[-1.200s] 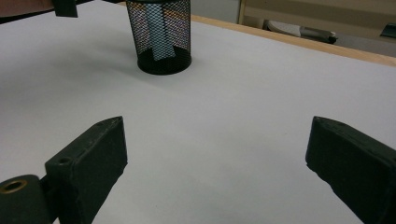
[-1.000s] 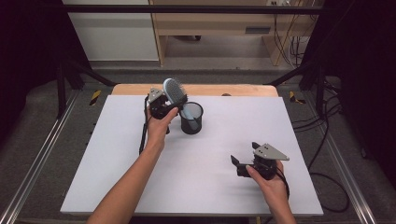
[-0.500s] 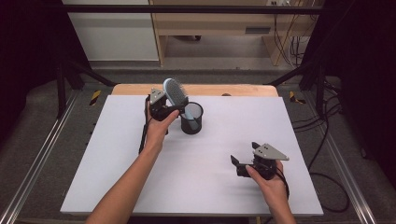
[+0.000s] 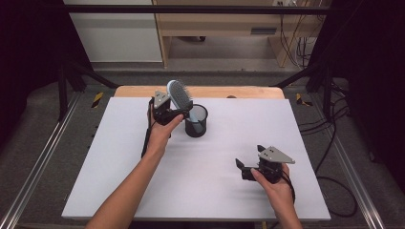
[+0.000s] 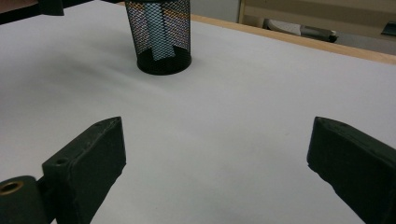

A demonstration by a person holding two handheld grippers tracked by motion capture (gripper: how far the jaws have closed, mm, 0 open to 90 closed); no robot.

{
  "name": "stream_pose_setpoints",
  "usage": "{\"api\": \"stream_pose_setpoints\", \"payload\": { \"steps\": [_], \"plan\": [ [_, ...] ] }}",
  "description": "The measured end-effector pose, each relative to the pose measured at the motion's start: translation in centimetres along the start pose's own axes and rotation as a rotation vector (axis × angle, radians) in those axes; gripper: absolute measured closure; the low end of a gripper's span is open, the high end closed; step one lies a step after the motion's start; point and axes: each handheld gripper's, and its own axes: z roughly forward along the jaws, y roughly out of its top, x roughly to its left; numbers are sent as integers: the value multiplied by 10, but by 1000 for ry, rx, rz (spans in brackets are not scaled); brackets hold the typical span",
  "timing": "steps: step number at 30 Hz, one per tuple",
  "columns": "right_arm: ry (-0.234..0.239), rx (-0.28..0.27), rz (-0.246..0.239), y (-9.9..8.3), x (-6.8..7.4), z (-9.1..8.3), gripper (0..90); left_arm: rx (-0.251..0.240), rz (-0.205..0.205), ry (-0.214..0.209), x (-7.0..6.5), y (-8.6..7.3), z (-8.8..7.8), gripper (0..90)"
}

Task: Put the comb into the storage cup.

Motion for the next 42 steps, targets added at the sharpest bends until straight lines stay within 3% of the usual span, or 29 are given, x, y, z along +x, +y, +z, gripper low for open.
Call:
{"api": "stream_pose_setpoints", "payload": {
  "steps": [4, 12, 16, 25, 42],
  "plan": [
    [1, 2, 8, 0, -2, -1, 49, 1, 5, 0, -2, -1, -3, 33],
    [32, 34, 78, -1, -6, 0, 41, -1, 4, 1, 0, -4, -10, 33],
    [42, 10, 63, 0, -7, -3, 42, -6, -2, 1, 0, -6, -14, 33],
    [5, -14, 46, 3, -5, -9, 51, -11, 10, -3, -1, -7, -21, 33],
    [13, -8, 37, 2, -3, -8, 46, -23, 25, -13, 5, -10, -37, 29]
  ]
}}
